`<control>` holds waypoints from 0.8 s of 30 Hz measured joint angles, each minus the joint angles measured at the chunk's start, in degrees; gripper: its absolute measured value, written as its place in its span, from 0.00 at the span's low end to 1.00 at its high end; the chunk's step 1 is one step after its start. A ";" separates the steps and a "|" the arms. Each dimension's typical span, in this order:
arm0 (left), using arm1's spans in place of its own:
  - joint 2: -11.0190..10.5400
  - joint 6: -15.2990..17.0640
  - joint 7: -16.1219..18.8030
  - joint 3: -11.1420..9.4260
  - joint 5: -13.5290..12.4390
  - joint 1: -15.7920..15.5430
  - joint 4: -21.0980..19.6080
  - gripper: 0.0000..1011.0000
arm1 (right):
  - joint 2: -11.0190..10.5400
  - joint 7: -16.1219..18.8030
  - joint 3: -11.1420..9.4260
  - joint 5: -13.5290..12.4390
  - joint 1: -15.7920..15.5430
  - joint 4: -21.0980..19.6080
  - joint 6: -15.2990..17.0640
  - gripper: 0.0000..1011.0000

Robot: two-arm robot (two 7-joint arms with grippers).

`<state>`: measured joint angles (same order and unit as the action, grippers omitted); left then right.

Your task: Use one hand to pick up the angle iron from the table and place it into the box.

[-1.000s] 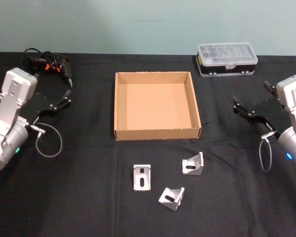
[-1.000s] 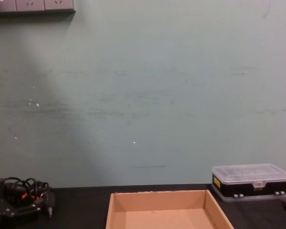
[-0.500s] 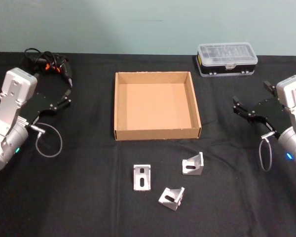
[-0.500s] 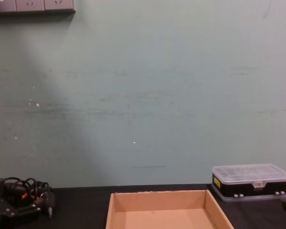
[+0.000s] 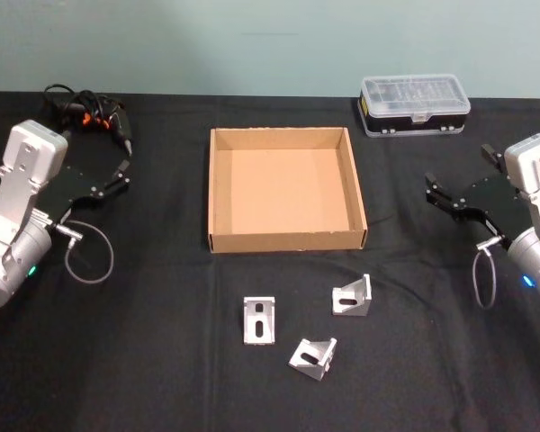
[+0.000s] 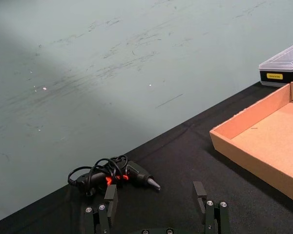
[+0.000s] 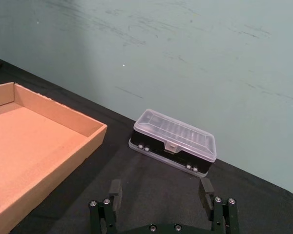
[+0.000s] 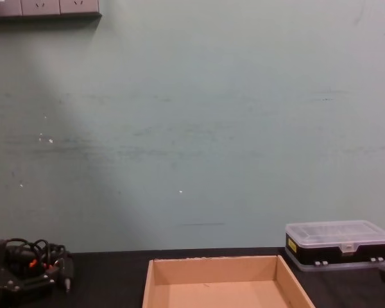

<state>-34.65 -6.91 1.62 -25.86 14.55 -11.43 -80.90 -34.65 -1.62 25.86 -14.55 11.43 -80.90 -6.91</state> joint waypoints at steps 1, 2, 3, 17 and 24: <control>0.00 0.00 0.00 0.00 -0.01 0.00 0.00 0.99 | 0.11 0.27 -0.26 -0.13 0.00 0.00 0.07 0.99; 0.00 0.00 0.00 0.00 0.00 0.00 0.00 0.99 | 0.17 0.53 -0.42 -0.29 -0.02 -0.01 0.10 0.99; 0.00 0.00 0.00 0.00 -0.01 0.00 0.00 0.99 | 0.23 0.85 -0.57 -0.42 -0.05 -0.07 0.11 0.99; 0.00 0.00 0.00 0.00 -0.01 0.00 0.00 0.99 | -1.03 6.03 -4.22 -2.81 -0.71 -5.31 0.14 0.99; 0.00 0.00 0.00 0.00 0.00 0.00 0.00 0.99 | -3.56 11.10 -7.97 -7.80 -2.23 -10.33 2.29 0.99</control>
<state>-34.65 -6.91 1.62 -25.86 14.55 -11.43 -80.90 -38.20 9.48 17.89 -22.35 9.19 -91.23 -4.61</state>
